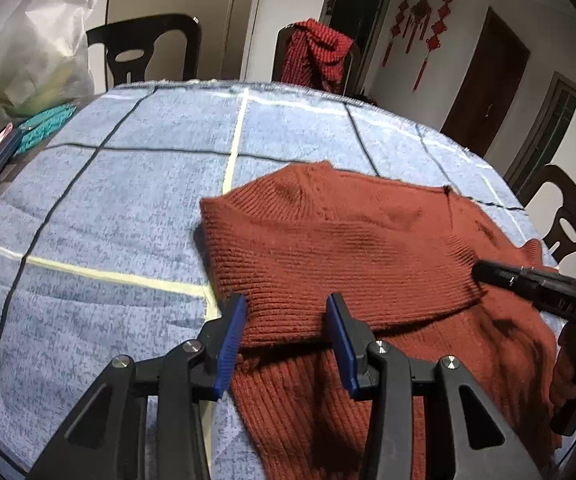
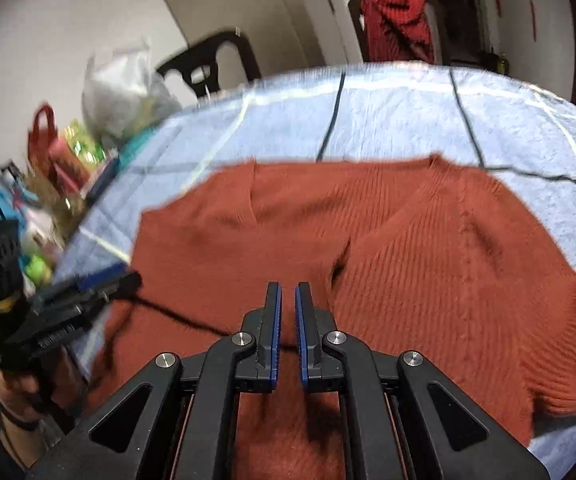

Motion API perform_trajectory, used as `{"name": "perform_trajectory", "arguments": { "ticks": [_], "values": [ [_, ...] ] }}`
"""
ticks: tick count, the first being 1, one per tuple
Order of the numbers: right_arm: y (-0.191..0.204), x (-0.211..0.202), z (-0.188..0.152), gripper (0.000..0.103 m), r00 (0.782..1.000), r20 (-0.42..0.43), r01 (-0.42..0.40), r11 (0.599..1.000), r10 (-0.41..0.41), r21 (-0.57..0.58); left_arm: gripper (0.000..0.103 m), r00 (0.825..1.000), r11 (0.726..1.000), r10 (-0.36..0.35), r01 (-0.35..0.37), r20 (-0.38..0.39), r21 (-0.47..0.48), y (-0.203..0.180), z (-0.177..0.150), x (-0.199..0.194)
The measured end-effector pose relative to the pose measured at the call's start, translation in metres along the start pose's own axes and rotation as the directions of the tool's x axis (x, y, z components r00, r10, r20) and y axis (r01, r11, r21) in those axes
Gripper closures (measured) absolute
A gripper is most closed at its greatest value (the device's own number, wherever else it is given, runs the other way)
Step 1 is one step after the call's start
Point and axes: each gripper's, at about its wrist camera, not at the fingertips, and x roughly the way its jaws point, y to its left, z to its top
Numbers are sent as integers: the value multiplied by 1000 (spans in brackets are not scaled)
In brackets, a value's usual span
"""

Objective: Fold small clothes

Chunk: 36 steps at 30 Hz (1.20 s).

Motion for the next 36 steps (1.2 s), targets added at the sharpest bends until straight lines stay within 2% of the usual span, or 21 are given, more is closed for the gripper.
{"name": "perform_trajectory", "arguments": {
  "ticks": [2, 8, 10, 13, 22, 36],
  "values": [
    [-3, 10, -2, 97, 999, -37, 21, 1000, -20, 14, 59, 1000, 1000, 7, -7, 1, -4, -1, 0, -2],
    [4, -13, -11, 97, 1000, 5, 22, 1000, -22, -12, 59, 998, 998, 58, -59, 19, 39, -14, -7, -21],
    [6, -24, -17, 93, 1000, 17, 17, 1000, -16, -18, 59, 998, 997, 55, -56, 22, 46, -18, -11, -29],
    [8, -41, -29, 80, 999, 40, 9, 1000, -8, -25, 59, 996, 994, 79, -81, 39, 72, -29, -17, -41],
    [10, -80, -60, 80, 995, 82, 54, 997, -50, -47, 55, 994, 988, 88, -96, 72, 121, -60, -34, -64],
    [-8, -98, -77, 79, 992, 94, 85, 996, -83, -16, 55, 996, 987, 83, -86, 29, 139, -83, -42, -54]
  ]
}}
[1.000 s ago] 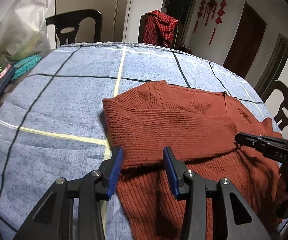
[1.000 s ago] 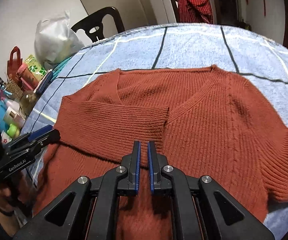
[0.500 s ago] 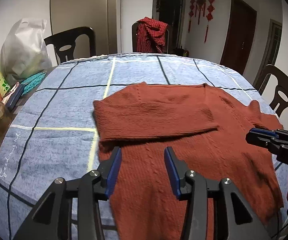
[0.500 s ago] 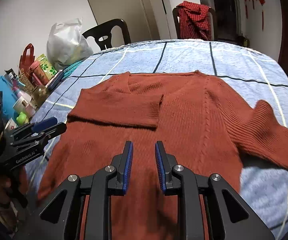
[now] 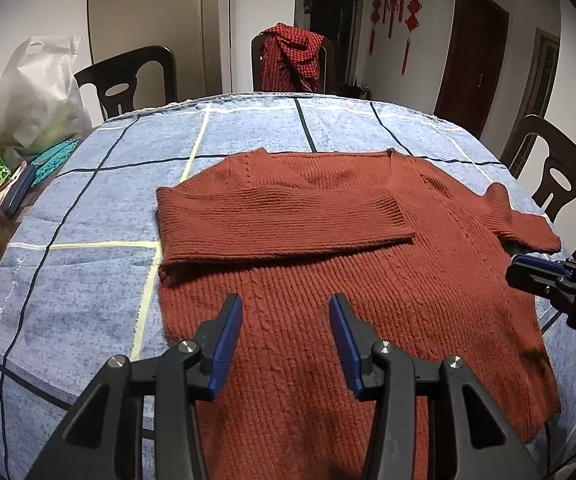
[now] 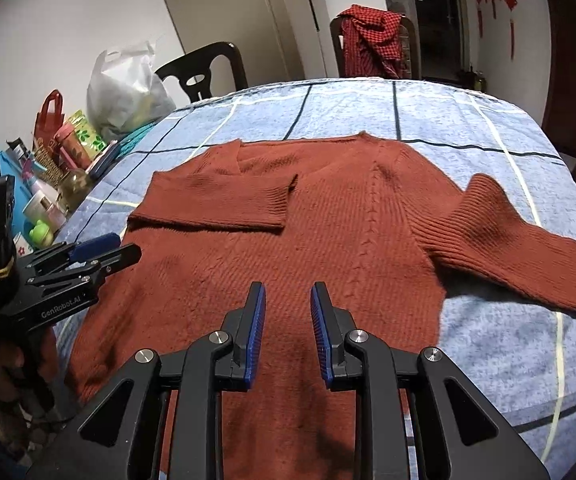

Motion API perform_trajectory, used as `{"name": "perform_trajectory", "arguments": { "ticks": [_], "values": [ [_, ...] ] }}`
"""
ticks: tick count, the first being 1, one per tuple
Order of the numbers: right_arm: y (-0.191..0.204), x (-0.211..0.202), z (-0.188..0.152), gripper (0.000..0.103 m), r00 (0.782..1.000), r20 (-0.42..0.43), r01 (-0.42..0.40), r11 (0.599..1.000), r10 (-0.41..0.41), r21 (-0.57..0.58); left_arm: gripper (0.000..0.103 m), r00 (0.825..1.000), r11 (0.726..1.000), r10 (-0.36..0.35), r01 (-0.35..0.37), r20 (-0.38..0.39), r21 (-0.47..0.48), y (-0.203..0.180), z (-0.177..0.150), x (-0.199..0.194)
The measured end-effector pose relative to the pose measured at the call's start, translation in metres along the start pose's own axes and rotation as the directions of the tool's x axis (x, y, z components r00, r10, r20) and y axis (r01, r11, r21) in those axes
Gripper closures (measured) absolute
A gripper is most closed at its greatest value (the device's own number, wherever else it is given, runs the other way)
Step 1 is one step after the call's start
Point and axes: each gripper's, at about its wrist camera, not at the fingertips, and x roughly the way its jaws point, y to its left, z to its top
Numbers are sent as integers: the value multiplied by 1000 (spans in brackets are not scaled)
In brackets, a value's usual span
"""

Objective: Fold small clothes
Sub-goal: 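Grasp the other sleeve cuff with the right tool and lift it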

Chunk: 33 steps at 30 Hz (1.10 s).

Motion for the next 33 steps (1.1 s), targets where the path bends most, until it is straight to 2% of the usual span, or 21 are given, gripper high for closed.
{"name": "perform_trajectory", "arguments": {
  "ticks": [7, 20, 21, 22, 23, 29, 33],
  "values": [
    [-10, -5, 0, 79, 1000, 16, 8, 1000, -9, 17, 55, 1000, 1000, 11, -11, 0, 8, -5, 3, 2],
    [-36, -4, -11, 78, 999, -3, 35, 997, -35, 71, 55, 999, 1000, 11, -11, -38, 7, -9, 0, 23],
    [-38, -5, -12, 72, 999, -1, 36, 997, -36, 74, 55, 999, 1000, 13, -13, -38, 7, -9, 0, 24],
    [-40, -5, -12, 59, 999, 0, 40, 996, -41, 77, 55, 999, 1000, 15, -15, -40, 8, -9, 0, 25],
    [-42, -6, -13, 55, 999, 2, 47, 996, -47, 80, 55, 999, 1000, 19, -18, -40, 9, -8, -1, 26],
    [-68, -11, -17, 54, 997, -2, 82, 985, -83, 154, 55, 998, 1000, 18, -19, -53, -9, 0, -4, 33],
    [-101, -18, -21, 54, 992, 3, 123, 954, -129, 273, 53, 998, 1000, 9, -10, -57, -12, 2, -8, 37]
  ]
}}
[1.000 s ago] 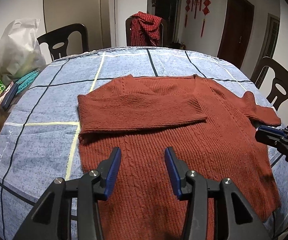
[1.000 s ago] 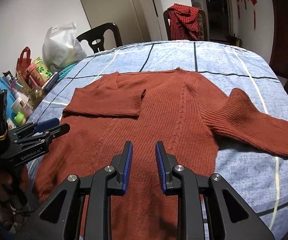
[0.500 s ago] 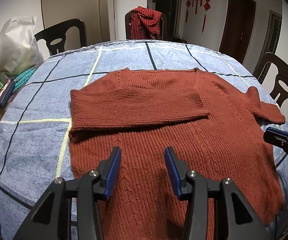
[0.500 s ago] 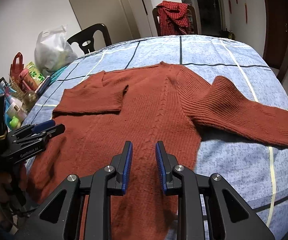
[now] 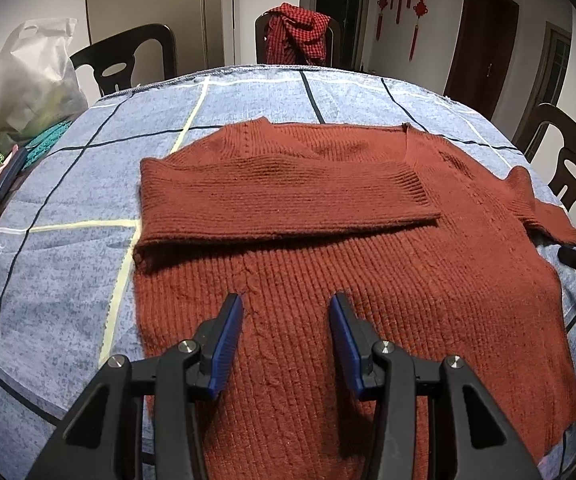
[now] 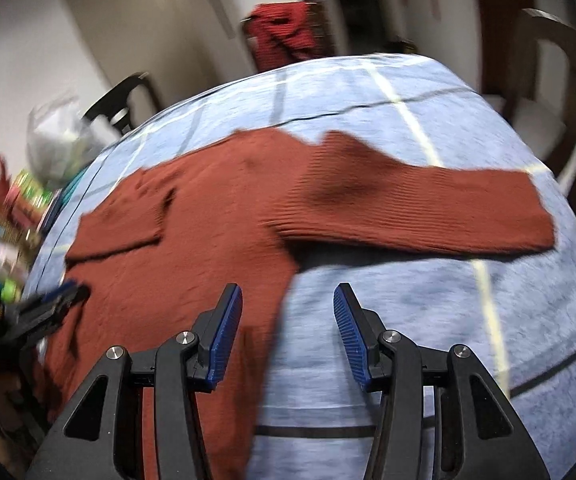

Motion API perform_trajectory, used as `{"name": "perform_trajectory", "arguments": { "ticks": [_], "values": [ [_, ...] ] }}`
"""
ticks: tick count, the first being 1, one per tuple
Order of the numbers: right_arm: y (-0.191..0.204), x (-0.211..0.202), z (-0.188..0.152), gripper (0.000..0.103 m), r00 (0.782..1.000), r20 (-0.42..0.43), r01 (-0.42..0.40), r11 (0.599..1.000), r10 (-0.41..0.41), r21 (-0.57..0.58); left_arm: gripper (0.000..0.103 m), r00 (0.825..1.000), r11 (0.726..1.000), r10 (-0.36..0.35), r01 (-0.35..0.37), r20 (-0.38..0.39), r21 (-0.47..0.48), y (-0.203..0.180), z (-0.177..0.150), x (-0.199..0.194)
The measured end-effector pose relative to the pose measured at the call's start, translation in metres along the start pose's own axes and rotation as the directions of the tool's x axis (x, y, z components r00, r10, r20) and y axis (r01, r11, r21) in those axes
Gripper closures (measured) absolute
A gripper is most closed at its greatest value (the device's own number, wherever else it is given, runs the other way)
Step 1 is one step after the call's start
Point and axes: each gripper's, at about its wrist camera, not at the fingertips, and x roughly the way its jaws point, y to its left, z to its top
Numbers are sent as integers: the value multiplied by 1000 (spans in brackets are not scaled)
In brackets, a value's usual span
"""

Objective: Fold small clothes

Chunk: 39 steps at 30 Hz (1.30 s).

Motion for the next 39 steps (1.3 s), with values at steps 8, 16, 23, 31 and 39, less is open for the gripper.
{"name": "perform_trajectory", "arguments": {
  "ticks": [8, 16, 23, 31, 39],
  "values": [
    [-74, -7, 10, 54, 994, 31, 91, 954, -105, 287, 46, 1000, 1000, -28, 28, 5, -4, 0, -1, 2],
    [-110, -5, 21, 57, 987, 112, 50, 894, -111, 446, 40, 1000, 999, -30, 30, 0, 17, -4, -1, 4],
    [-131, 1, 31, 96, 984, 127, 37, 850, -122, 525, 38, 999, 999, -35, 35, 1, 16, -3, -2, 4],
    [-53, -19, 72, 97, 962, 261, -159, 940, 79, 302, 35, 999, 999, -37, 37, 0, 24, -5, -2, 5],
    [76, 33, 80, 97, 934, 95, -345, 938, 345, -17, 35, 999, 999, -39, 38, 1, 22, -6, -2, 5]
  ]
}}
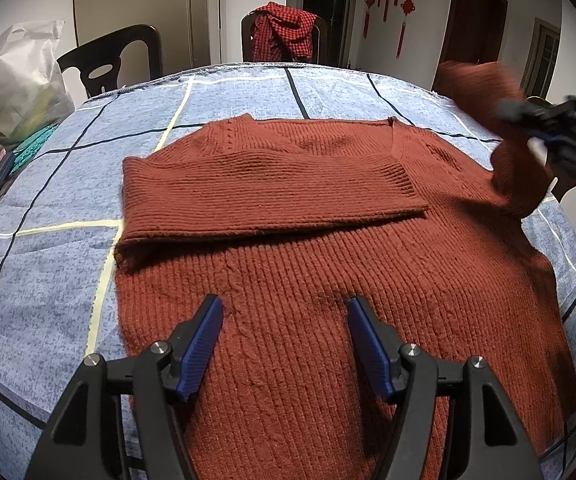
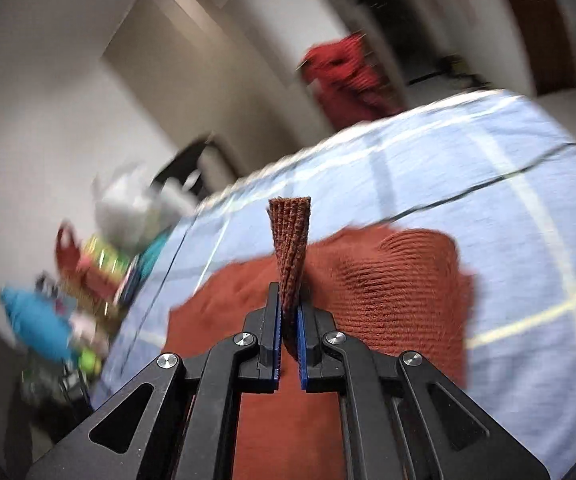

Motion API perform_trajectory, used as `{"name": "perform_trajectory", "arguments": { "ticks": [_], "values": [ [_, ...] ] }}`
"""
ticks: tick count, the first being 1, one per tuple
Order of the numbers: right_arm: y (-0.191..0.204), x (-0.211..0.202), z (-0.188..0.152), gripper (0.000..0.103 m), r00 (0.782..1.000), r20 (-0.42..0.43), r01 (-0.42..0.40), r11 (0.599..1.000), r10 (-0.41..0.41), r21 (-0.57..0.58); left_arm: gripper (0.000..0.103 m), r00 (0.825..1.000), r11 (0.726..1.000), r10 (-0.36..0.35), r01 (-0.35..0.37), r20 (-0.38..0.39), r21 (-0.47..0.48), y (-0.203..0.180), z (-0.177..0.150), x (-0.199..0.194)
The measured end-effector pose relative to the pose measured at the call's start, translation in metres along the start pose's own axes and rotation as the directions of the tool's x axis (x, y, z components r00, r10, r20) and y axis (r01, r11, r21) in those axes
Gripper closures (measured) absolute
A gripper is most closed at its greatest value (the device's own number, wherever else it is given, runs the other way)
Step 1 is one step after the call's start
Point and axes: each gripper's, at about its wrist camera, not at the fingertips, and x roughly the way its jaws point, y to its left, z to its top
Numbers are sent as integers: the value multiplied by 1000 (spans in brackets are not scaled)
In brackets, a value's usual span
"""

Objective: Fold small clothes

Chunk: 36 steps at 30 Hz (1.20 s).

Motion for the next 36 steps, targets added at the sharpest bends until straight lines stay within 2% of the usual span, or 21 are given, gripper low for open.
{"name": "perform_trajectory", "arguments": {
  "ticks": [3, 5, 8, 11, 15, 18, 19, 21, 24, 26, 28, 29, 30, 32, 36],
  "values": [
    [13, 44, -21, 97, 984, -171, -55, 997, 44, -60, 35, 1000, 1000, 0, 0, 0, 0, 0, 0, 0],
    [18, 61, -38, 91, 971, -240, -43, 994, 18, -100, 35, 1000, 1000, -5, 5, 4, -5, 1, 0, -1],
    [22, 48, -54, 86, 967, -252, -78, 988, 42, -137, 35, 999, 998, -52, 52, 4, -24, 6, 2, -6],
    [18, 25, -61, 85, 971, -232, -93, 985, 57, -146, 35, 990, 989, -135, 137, 29, -55, 10, 12, -15],
    [2, 3, -72, 85, 974, -227, -44, 987, 8, -152, 35, 977, 978, -202, 205, 71, -44, 3, 38, -17],
    [-9, -1, -77, 85, 973, -224, 15, 989, -48, -147, 37, 971, 972, -233, 234, 55, -18, -8, 56, -1],
    [-14, -3, -78, 85, 973, -223, 25, 991, -54, -131, 40, 970, 970, -240, 241, 43, -15, -12, 61, 7],
    [-23, -5, -79, 85, 974, -220, 41, 994, -62, -100, 57, 962, 962, -273, 273, 5, -5, -20, 68, 23],
    [-31, -8, -78, 85, 976, -207, 56, 996, -70, -71, 63, 956, 957, -290, 290, -55, -9, -28, 69, 44],
    [-33, -10, -77, 85, 977, -200, 59, 996, -72, -67, 65, 960, 961, -276, 277, -48, 3, -32, 68, 47],
    [-35, -12, -76, 85, 978, -194, 69, 995, -81, -71, 78, 954, 955, -296, 297, -47, 6, -34, 69, 45],
    [-36, -11, -76, 85, 978, -192, 74, 995, -85, -68, 91, 945, 946, -325, 325, -50, 4, -36, 70, 45],
    [-38, -10, -76, 85, 978, -192, 76, 995, -86, -63, 94, 938, 939, -343, 344, -50, 4, -38, 71, 45],
    [-40, -10, -75, 85, 978, -191, 75, 996, -83, -52, 95, 936, 936, -351, 352, -25, 27, -41, 76, 40],
    [-43, -8, -75, 85, 979, -187, 73, 996, -80, -42, 96, 916, 918, -396, 395, 60, 25, -36, 98, 23]
  ]
}}
